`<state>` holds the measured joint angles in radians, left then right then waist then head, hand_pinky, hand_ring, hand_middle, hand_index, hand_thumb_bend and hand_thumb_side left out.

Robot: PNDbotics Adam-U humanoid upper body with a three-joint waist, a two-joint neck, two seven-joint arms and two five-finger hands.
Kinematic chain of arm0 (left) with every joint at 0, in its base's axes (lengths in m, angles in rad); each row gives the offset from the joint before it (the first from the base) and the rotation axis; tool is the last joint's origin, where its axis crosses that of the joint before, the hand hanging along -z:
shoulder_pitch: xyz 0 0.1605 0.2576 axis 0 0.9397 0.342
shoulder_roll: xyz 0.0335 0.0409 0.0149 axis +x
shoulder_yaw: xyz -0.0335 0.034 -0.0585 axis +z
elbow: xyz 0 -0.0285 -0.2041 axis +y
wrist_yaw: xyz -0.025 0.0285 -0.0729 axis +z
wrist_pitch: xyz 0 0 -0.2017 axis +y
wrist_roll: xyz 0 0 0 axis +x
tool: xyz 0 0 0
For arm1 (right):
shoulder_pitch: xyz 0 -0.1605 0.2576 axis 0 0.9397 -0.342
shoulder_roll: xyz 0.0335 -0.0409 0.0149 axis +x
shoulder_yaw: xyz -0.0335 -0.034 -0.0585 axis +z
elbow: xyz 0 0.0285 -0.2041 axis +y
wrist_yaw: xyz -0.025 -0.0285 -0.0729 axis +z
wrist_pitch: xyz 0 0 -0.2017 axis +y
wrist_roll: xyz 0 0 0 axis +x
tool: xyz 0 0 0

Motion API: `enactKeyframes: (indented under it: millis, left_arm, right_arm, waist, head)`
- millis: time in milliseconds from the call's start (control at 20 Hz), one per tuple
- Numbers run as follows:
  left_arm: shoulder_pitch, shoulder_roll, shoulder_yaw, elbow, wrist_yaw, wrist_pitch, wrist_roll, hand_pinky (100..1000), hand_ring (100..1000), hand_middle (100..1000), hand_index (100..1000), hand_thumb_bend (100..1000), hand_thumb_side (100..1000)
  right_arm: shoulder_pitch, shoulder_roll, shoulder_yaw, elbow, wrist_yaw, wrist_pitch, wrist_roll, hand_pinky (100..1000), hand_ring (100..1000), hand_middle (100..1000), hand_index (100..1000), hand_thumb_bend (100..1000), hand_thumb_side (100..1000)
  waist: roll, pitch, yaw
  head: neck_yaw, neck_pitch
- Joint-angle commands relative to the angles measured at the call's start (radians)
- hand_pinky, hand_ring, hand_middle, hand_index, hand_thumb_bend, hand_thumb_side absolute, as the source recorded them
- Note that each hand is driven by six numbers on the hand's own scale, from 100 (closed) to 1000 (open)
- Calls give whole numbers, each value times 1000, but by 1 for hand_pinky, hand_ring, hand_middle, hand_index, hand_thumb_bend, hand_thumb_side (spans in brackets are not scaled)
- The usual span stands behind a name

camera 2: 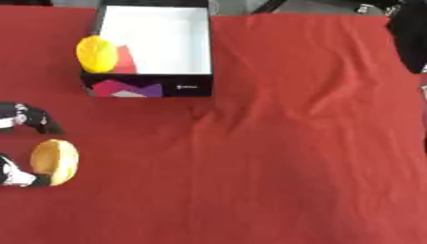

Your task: Pick up objects on the table and place them in the box.

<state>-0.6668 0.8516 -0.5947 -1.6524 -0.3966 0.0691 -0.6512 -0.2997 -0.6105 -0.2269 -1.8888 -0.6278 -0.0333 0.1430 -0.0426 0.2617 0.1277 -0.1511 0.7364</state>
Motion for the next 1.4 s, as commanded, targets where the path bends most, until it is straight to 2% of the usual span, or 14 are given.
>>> enactKeyframes:
  millis: [50,250,300,450,900,1050,1250,1400]
  left_arm:
    - [-6,15,6,-4,6,-3,12,828,717,661,784,477,336]
    - [-4,18,5,-10,14,1,16,828,717,661,784,477,336]
    - [-2,18,7,-17,18,1,18,806,669,606,709,351,182]
    - [9,33,14,-63,45,14,20,802,663,604,709,291,128]
    - [57,110,87,-223,97,48,19,805,673,625,729,178,116]
    - [68,130,119,-272,113,55,33,796,655,600,706,148,100]
    - [61,145,152,-330,130,57,61,781,630,570,679,145,100]
    - [30,147,174,-346,137,30,93,776,625,564,670,159,100]
  right_arm:
    - [-7,-18,-8,-4,9,3,2,1000,842,716,850,100,510]
    - [-6,-18,-8,-3,11,3,3,1000,842,716,850,100,510]
    - [-4,-18,-9,-1,12,5,3,1000,842,716,849,100,525]
    - [2,-17,-11,2,18,6,3,1000,842,716,849,100,530]
    - [9,-18,-12,6,30,8,6,1000,842,717,849,100,543]
    - [10,-19,-11,7,30,8,7,1000,842,717,849,100,542]
    - [9,-23,-10,6,26,7,8,1000,842,717,849,100,538]
    - [10,-26,-10,6,24,6,8,1000,842,717,848,100,536]
  waist:
    - [-1,-8,-3]
    - [-1,-8,-3]
    - [0,-8,-2]
    - [0,-8,-3]
    - [2,-9,-1]
    - [2,-11,0]
    - [2,-15,1]
    - [2,-18,1]
  head:
    - [2,2]
    - [2,2]
    - [3,2]
    - [4,4]
    - [0,4]
    - [-2,2]
    - [-5,4]
    - [-14,6]
